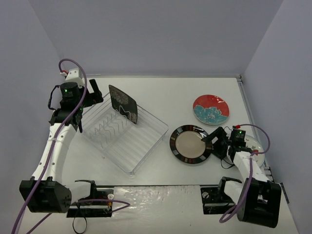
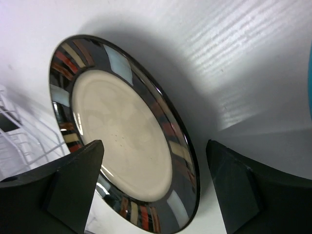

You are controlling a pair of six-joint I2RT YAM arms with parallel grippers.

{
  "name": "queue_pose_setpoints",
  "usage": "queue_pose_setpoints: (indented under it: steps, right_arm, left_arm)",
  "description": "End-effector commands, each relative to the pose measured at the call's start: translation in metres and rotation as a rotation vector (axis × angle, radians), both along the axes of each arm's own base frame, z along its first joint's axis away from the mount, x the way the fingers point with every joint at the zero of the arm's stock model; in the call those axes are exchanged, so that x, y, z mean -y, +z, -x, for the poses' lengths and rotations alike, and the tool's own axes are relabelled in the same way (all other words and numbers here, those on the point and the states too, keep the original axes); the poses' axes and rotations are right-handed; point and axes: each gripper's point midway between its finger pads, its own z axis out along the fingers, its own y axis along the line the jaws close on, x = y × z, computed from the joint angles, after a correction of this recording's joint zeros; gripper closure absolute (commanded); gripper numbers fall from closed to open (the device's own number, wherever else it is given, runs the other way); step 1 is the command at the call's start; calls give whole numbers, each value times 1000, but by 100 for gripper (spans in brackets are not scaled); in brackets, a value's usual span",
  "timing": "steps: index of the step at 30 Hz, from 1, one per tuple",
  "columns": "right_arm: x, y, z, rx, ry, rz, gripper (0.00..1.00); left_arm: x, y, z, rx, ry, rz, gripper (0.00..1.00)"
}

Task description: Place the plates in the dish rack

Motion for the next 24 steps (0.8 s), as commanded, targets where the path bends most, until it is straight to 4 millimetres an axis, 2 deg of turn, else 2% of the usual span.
queue_pose_setpoints:
  steps: [1, 8, 11, 18, 21, 23, 24]
  right_arm:
    - [-10, -32, 21, -58, 7, -143, 22]
    - [-12, -42, 25, -81, 5, -222, 40]
    - [-12, -44, 26, -92, 8, -224, 42]
    - [-12, -51, 33, -140, -2, -220, 55]
    - [-10, -53, 33, -153, -13, -209, 70]
    - [-9, -55, 35, -169, -16, -201, 94]
    - [-9, -56, 35, -173, -17, -199, 98]
  left_arm:
    - [-2, 32, -4, 111, 20, 17, 3]
    - [-3, 37, -1, 122, 29, 15, 3]
    - [-7, 40, 2, 133, 46, 10, 3]
    - [-12, 42, 5, 140, 72, -1, 3]
    - [-13, 43, 6, 139, 80, -4, 3]
    - [-14, 44, 7, 145, 85, -7, 3]
    - [-14, 45, 7, 148, 86, -7, 3]
